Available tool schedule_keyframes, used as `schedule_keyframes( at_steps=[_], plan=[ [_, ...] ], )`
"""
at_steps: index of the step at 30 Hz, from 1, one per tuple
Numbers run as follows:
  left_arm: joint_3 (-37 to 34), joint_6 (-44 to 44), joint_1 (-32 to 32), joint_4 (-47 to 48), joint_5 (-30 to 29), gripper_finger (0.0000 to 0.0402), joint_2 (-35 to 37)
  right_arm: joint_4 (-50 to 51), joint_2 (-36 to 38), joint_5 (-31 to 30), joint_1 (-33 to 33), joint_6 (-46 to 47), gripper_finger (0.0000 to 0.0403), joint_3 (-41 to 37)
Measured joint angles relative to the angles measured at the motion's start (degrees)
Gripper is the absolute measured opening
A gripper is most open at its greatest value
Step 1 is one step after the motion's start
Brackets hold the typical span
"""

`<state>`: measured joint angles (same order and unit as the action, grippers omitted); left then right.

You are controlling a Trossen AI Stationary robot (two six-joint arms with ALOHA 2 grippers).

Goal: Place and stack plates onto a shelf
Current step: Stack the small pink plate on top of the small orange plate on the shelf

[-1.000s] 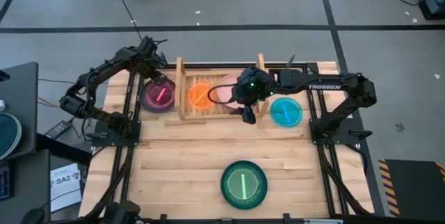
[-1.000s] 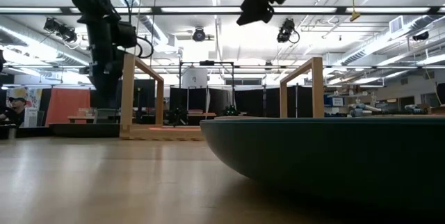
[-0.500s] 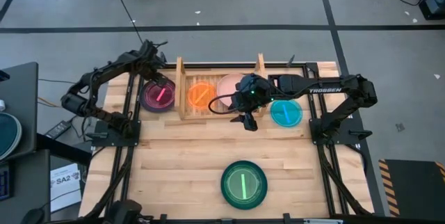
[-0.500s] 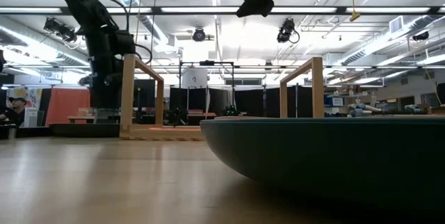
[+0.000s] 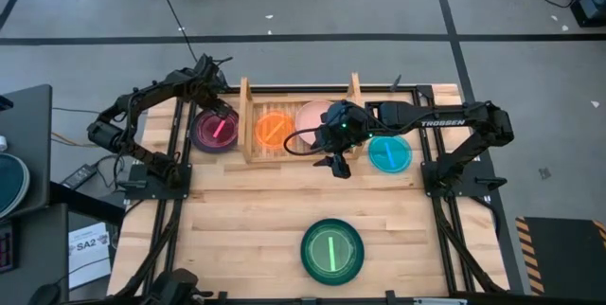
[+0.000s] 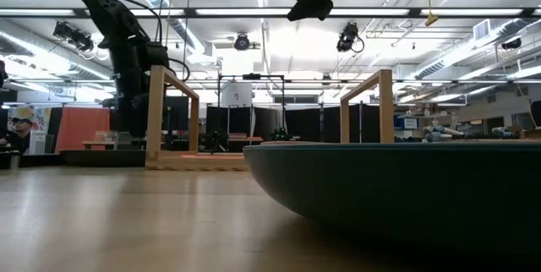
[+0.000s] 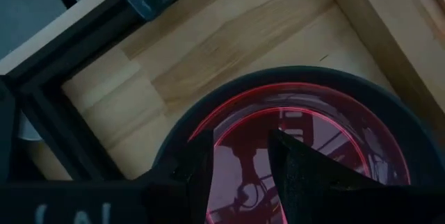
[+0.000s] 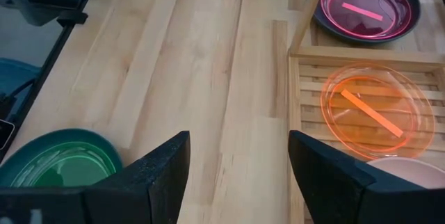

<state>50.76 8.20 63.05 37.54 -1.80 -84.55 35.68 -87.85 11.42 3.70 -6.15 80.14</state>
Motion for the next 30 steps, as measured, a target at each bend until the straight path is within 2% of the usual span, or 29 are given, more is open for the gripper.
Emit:
schedule_keyframes(
  at_steps=[5, 9, 13, 18, 24, 30],
  plan=[
    [0.01, -0.29, -0.37, 0.96, -0.04, 0.0142, 0.00, 0.00, 0.00, 0.00, 0.00, 0.12, 0.0248, 0.00],
    [0.82, -7.57, -1.52, 7.98, 0.15, 0.0142, 0.00, 0.00, 0.00, 0.00, 0.00, 1.03, 0.0248, 0.00],
    [1.46, -10.92, -3.55, 14.77, 0.82, 0.0142, 0.02, 0.02, 0.00, 0.00, 0.00, 1.03, 0.0248, 0.00],
    [1.46, -21.95, -5.86, 20.85, 1.16, 0.0142, 0.02, 0.02, -0.02, 0.00, 0.00, 1.03, 0.0248, 0.00],
    [1.46, -30.90, -6.05, 28.84, 0.09, 0.0142, 0.02, 0.00, -0.02, 0.00, 0.00, 1.05, 0.0248, 0.00],
    [1.15, -41.33, -6.22, 31.08, 0.14, 0.0142, 0.02, 0.02, -0.02, 0.00, 0.00, 1.05, 0.0248, 0.00]
  ],
)
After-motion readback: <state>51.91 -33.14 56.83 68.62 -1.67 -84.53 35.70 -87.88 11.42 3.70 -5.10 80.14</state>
